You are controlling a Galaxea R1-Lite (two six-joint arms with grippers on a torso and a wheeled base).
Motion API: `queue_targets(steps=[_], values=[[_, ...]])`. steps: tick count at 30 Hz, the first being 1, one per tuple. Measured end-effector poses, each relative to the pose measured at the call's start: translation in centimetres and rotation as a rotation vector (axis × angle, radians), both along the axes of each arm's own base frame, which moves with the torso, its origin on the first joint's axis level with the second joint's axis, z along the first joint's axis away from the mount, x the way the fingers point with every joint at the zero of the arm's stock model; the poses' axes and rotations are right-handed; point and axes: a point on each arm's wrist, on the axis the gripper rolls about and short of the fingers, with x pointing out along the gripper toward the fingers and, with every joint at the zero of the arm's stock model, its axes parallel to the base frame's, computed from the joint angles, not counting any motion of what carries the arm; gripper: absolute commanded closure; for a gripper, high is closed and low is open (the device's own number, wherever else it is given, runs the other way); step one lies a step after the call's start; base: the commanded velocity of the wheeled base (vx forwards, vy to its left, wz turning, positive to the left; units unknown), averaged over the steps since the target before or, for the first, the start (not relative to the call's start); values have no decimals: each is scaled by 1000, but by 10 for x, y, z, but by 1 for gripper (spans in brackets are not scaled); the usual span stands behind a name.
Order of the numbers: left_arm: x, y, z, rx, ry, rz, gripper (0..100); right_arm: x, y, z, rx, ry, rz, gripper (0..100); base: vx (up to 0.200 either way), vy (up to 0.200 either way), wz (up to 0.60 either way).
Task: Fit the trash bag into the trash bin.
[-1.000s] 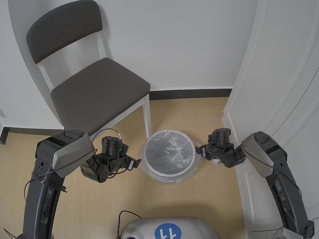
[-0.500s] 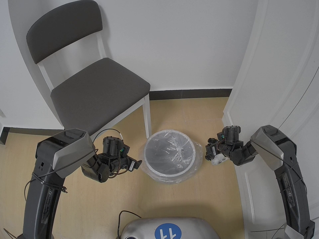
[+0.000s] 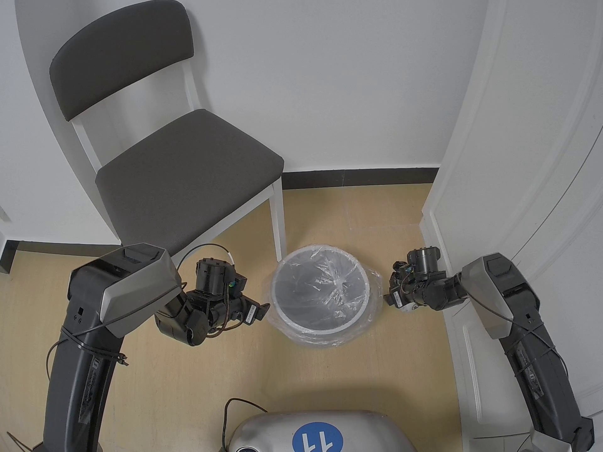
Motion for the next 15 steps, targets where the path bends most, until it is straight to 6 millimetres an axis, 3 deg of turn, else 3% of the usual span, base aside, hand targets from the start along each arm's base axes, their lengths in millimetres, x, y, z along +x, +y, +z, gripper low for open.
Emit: queue_targets(steps=[7, 15], values=[[0, -1, 0, -1, 0, 0, 0, -4, 13, -16, 128, 43, 123, 0, 0, 0, 0], [-1, -1, 0, -4, 3, 3, 0, -6, 16, -21, 181, 67, 134, 0, 0, 0, 0]])
